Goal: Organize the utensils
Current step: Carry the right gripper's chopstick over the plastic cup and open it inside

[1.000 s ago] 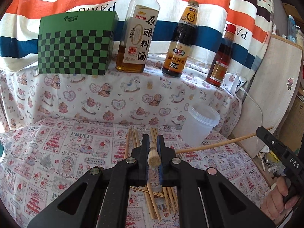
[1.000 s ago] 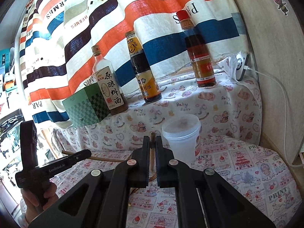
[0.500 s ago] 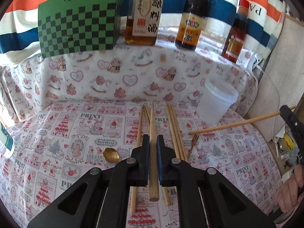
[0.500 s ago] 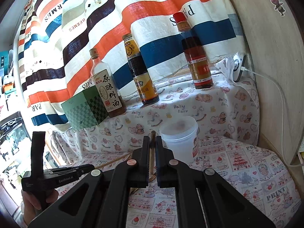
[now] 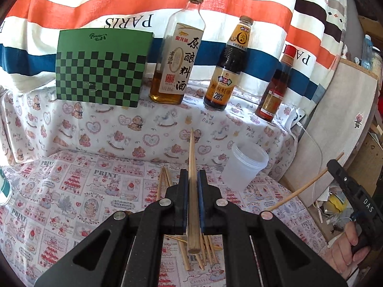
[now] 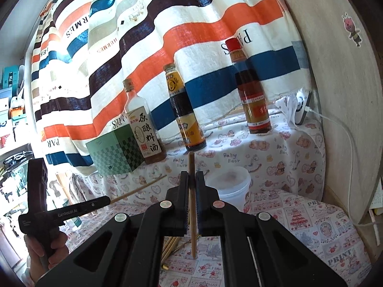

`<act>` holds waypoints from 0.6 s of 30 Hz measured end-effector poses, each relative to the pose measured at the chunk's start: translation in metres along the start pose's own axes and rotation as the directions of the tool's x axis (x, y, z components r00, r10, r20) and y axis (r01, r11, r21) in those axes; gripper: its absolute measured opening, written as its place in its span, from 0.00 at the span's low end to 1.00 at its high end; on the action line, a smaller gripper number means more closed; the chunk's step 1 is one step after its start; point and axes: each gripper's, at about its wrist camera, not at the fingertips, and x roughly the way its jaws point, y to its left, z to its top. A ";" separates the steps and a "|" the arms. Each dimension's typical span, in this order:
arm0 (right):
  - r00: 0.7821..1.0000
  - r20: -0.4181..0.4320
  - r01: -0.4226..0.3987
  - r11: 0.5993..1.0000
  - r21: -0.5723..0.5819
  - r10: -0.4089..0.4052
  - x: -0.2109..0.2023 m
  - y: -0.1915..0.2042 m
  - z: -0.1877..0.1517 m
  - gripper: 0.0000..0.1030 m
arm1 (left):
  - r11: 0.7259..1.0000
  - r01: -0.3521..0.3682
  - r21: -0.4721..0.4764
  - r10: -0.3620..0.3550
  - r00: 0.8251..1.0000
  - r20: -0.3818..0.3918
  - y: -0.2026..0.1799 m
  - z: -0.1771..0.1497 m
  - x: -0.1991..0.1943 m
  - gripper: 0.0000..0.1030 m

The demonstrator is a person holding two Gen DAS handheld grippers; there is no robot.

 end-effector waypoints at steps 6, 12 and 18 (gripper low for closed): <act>0.998 0.026 0.056 0.995 -0.084 -0.054 0.008 0.010 0.060 0.06 | 0.999 0.019 0.032 -0.018 0.998 -0.057 -0.033 0.028 0.000 0.06; 0.998 0.037 0.057 0.997 -0.061 -0.054 0.042 0.003 0.104 0.06 | 0.993 0.069 0.091 -0.059 0.992 -0.113 -0.069 0.050 0.009 0.06; 0.986 0.094 0.140 0.989 -0.038 -0.136 0.086 -0.018 0.131 0.06 | 0.988 0.083 0.127 -0.059 0.980 -0.188 -0.095 0.061 0.042 0.06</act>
